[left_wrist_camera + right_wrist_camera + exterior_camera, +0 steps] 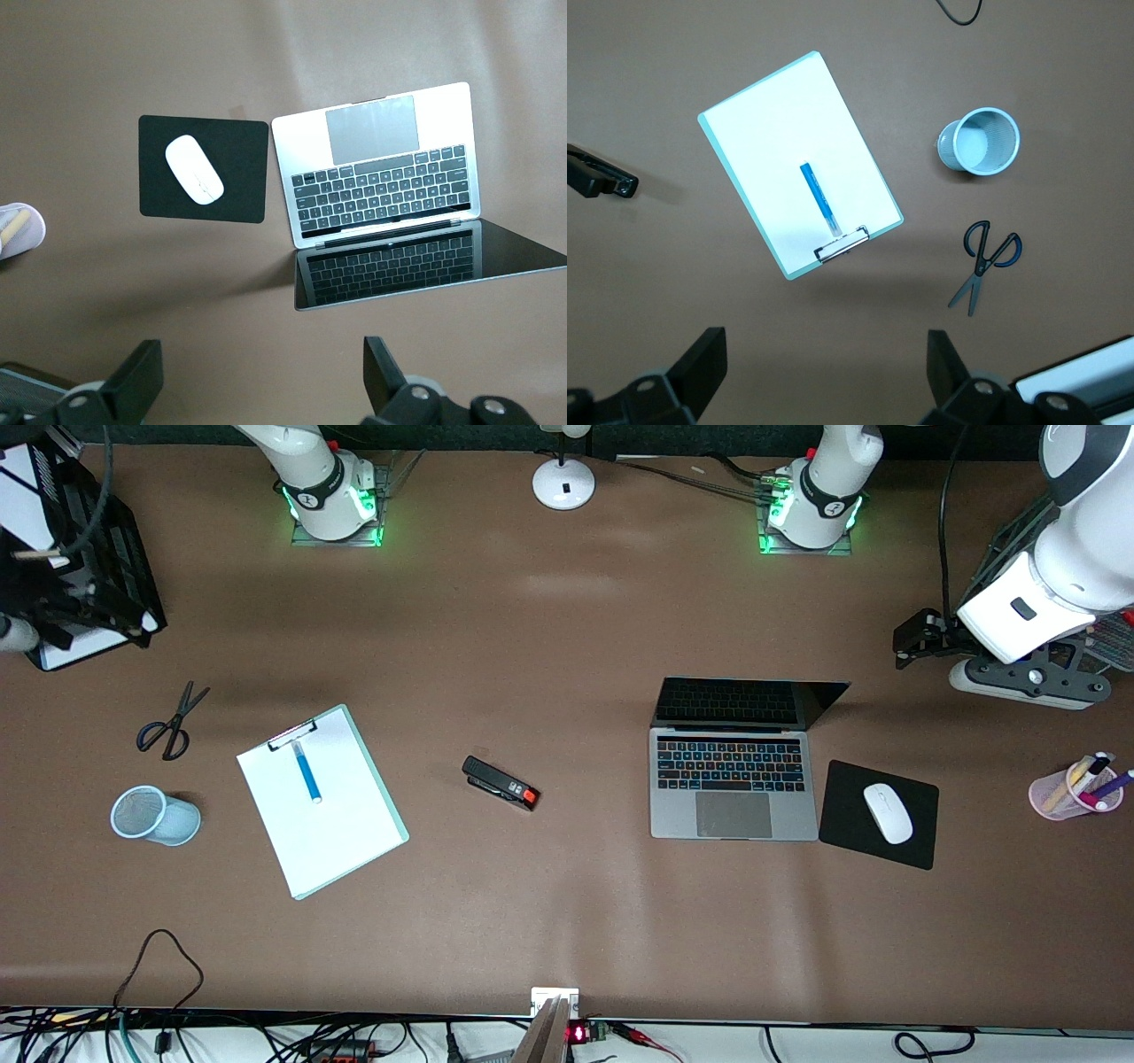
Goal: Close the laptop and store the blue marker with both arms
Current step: 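Move the right gripper toward the clipboard while the left gripper waits, then lower the right gripper onto the blue marker while the left gripper reaches the laptop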
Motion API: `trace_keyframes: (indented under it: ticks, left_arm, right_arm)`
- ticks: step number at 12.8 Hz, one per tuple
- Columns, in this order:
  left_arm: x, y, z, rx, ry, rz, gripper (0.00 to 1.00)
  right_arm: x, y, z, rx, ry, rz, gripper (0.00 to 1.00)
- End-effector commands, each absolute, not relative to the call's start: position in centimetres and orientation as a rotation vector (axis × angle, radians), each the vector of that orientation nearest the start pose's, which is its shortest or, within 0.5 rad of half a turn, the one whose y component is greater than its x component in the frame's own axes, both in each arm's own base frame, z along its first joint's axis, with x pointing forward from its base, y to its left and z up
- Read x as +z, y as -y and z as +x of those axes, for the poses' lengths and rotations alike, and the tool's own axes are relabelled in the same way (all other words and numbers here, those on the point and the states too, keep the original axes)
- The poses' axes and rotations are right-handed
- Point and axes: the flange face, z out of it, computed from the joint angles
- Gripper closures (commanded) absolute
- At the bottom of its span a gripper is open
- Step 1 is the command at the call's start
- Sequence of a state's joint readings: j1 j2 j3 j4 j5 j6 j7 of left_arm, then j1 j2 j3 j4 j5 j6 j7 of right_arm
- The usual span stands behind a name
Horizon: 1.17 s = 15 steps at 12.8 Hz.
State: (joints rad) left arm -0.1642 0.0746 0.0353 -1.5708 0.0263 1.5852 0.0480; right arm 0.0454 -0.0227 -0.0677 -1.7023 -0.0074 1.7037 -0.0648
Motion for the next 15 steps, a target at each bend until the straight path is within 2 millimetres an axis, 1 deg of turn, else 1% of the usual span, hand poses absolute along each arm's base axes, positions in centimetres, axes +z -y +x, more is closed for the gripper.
trace_keyframes:
  ticks: [1, 2, 4, 5, 8, 9, 10, 11, 12, 13, 15]
  left_arm:
    - [58.1, 6.9, 57.8, 0.122, -0.287, -3.089, 0.0]
    - [57.3, 6.7, 58.2, 0.143, -0.268, -3.09, 0.0]
    - [57.1, 6.3, 58.3, 0.148, -0.261, -3.089, 0.0]
    - [57.2, 5.7, 58.4, 0.144, -0.251, -3.09, 0.0]
    - [56.4, 5.1, 58.8, 0.163, -0.245, -3.085, 0.0]
    - [56.3, 5.2, 58.8, 0.165, -0.244, -3.086, 0.15]
    - [56.3, 5.6, 58.8, 0.169, -0.237, -3.083, 0.45]
    - [56.2, 6.1, 59.0, 0.178, -0.253, -3.08, 0.71]
    - [56.5, 6.3, 59.0, 0.183, -0.257, -3.08, 0.83]
    - [56.3, 6.5, 59.3, 0.188, -0.262, -3.08, 0.87]
    - [56.2, 6.7, 59.4, 0.196, -0.265, -3.088, 0.96]
  right_arm:
    - [54.9, 1.1, 57.8, 0.003, 0.099, -3.145, 0.0]
    - [53.6, 0.9, 58.6, 0.003, 0.107, -3.146, 0.0]
    - [50.3, 0.4, 60.2, 0.029, 0.185, -3.145, 0.0]
    - [49.1, 0.2, 60.8, 0.025, 0.196, -3.147, 0.0]
    - [44.8, -0.5, 62.1, 0.069, 0.227, -3.148, 0.0]
    - [43.6, -0.5, 62.5, 0.072, 0.275, -3.145, 0.0]
    - [42.6, -0.5, 62.9, 0.079, 0.315, -3.141, 0.0]
    - [41.9, -0.6, 63.2, 0.075, 0.325, -3.141, 0.0]
    - [41.0, -0.6, 63.5, 0.077, 0.326, -3.141, 0.0]
    - [40.1, -0.6, 63.7, 0.087, 0.327, -3.143, 0.0]
    - [38.5, -0.8, 64.1, 0.095, 0.334, -3.144, 0.0]
